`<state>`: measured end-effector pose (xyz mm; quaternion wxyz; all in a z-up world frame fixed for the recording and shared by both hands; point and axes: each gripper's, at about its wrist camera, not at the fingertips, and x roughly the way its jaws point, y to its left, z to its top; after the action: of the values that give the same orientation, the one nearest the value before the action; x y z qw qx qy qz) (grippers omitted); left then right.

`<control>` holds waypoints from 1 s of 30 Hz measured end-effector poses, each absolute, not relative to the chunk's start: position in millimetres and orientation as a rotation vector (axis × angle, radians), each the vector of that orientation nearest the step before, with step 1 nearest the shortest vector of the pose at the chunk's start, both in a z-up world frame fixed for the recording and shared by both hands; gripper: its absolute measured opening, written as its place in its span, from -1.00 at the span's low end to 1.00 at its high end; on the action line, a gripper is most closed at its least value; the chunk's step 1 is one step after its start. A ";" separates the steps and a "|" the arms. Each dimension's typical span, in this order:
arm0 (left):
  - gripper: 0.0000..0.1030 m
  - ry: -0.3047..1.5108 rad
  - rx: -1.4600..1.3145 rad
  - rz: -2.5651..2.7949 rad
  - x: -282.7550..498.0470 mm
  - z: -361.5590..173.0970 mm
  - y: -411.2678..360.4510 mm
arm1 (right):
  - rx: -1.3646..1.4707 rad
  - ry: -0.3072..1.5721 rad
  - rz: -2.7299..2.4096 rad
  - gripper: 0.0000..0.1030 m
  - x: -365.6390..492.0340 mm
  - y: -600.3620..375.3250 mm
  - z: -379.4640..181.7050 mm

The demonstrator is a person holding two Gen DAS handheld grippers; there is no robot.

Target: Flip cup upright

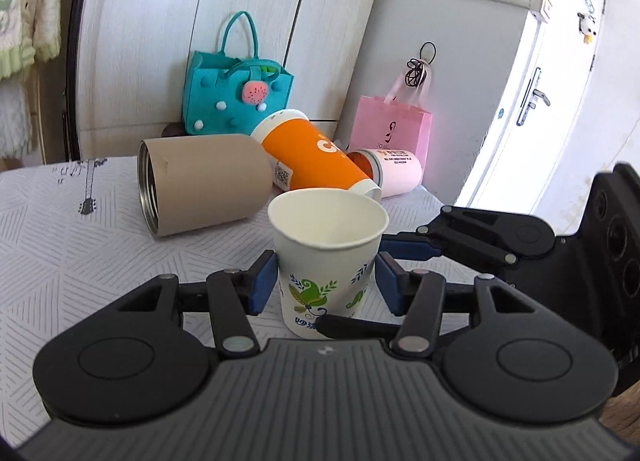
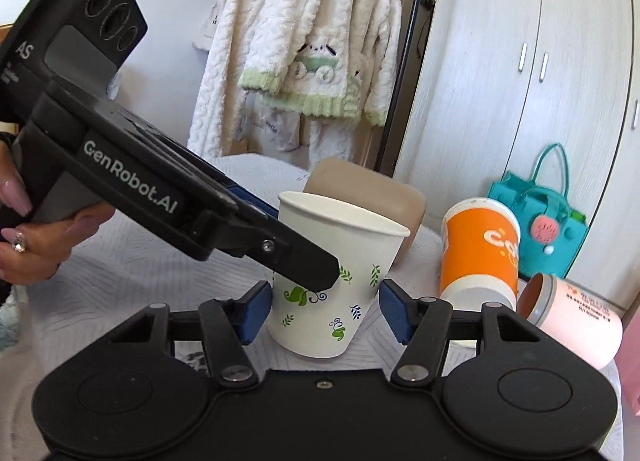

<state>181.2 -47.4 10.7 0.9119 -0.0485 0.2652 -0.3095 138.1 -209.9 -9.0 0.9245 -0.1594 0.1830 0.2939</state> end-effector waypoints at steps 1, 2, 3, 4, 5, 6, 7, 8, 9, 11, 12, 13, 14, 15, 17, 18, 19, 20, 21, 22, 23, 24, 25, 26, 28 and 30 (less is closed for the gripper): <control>0.02 0.539 -0.096 -0.641 180.5 10.0 -47.0 | -0.328 0.374 0.603 0.26 138.8 -210.9 -8.6; 0.02 0.537 -0.096 -0.642 180.1 10.2 -47.3 | -0.324 0.373 0.602 0.26 139.4 -212.2 -7.6; 0.02 0.539 -0.094 -0.644 179.5 10.0 -48.0 | -0.322 0.374 0.602 0.26 137.3 -214.2 -4.6; 0.03 0.542 -0.090 -0.647 178.9 9.4 -48.0 | -0.321 0.377 0.602 0.27 137.0 -215.0 -3.7; 0.03 0.546 -0.090 -0.650 178.2 9.3 -48.1 | -0.326 0.382 0.597 0.26 135.8 -212.7 -4.0; 0.03 0.554 -0.097 -0.654 178.0 9.3 -48.5 | -0.328 0.387 0.594 0.27 135.5 -210.1 -4.3; 0.06 0.565 -0.108 -0.656 178.6 9.2 -48.1 | -0.326 0.398 0.594 0.27 135.0 -208.3 -4.6; 0.07 0.578 -0.120 -0.659 178.9 9.1 -47.3 | -0.323 0.407 0.592 0.29 134.8 -208.7 -4.4; 0.08 0.590 -0.130 -0.659 179.1 8.5 -48.4 | -0.321 0.415 0.591 0.33 134.6 -207.6 -5.4; 0.24 0.601 -0.140 -0.647 177.1 7.4 -47.9 | -0.320 0.421 0.584 0.43 133.3 -206.6 -5.7; 0.26 0.605 -0.141 -0.642 175.4 6.8 -47.6 | -0.318 0.417 0.577 0.49 131.8 -207.5 -5.3; 0.27 0.609 -0.142 -0.641 173.3 7.2 -47.2 | -0.315 0.414 0.568 0.52 130.1 -208.5 -4.7; 0.29 0.612 -0.141 -0.642 170.4 7.7 -47.2 | -0.310 0.412 0.560 0.57 128.3 -209.8 -4.6; 0.31 0.617 -0.138 -0.642 166.9 8.7 -47.5 | -0.304 0.410 0.549 0.62 126.7 -210.9 -3.9; 0.32 0.637 -0.137 -0.618 160.3 11.2 -47.9 | -0.293 0.404 0.530 0.63 121.5 -214.2 -2.0; 0.32 0.644 -0.136 -0.599 156.6 12.7 -48.3 | -0.288 0.399 0.531 0.63 118.8 -215.3 -0.9; 0.32 0.645 -0.132 -0.579 152.3 14.7 -48.5 | -0.283 0.394 0.530 0.63 115.5 -217.1 0.5; 0.32 0.639 -0.130 -0.560 147.3 16.7 -48.3 | -0.277 0.392 0.524 0.64 112.1 -219.3 2.0; 0.32 0.631 -0.126 -0.543 141.7 18.9 -48.0 | -0.271 0.390 0.516 0.64 108.5 -220.7 3.8; 0.32 0.620 -0.123 -0.527 135.9 21.0 -47.3 | -0.263 0.385 0.510 0.64 104.2 -222.2 6.1; 0.33 0.609 -0.123 -0.513 130.3 23.0 -46.1 | -0.253 0.381 0.507 0.64 99.9 -223.2 8.7; 0.33 0.598 -0.122 -0.499 124.4 24.8 -44.6 | -0.244 0.379 0.507 0.64 95.3 -224.2 11.4; 0.34 0.587 -0.120 -0.483 118.4 26.8 -43.2 | -0.237 0.376 0.504 0.64 90.7 -224.6 13.9; 0.34 0.577 -0.116 -0.463 112.2 28.5 -42.3 | -0.230 0.371 0.497 0.64 85.7 -224.6 16.2; 0.34 0.561 -0.107 -0.426 100.7 32.0 -40.5 | -0.217 0.357 0.488 0.64 76.2 -226.0 20.3; 0.34 0.541 -0.116 -0.408 90.8 35.6 -36.4 | -0.199 0.338 0.479 0.64 66.2 -226.9 24.6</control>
<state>90.8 -36.4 35.6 0.9415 -0.0567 0.2653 -0.1999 66.2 -226.9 24.6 0.9525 -0.0978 0.1663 0.2358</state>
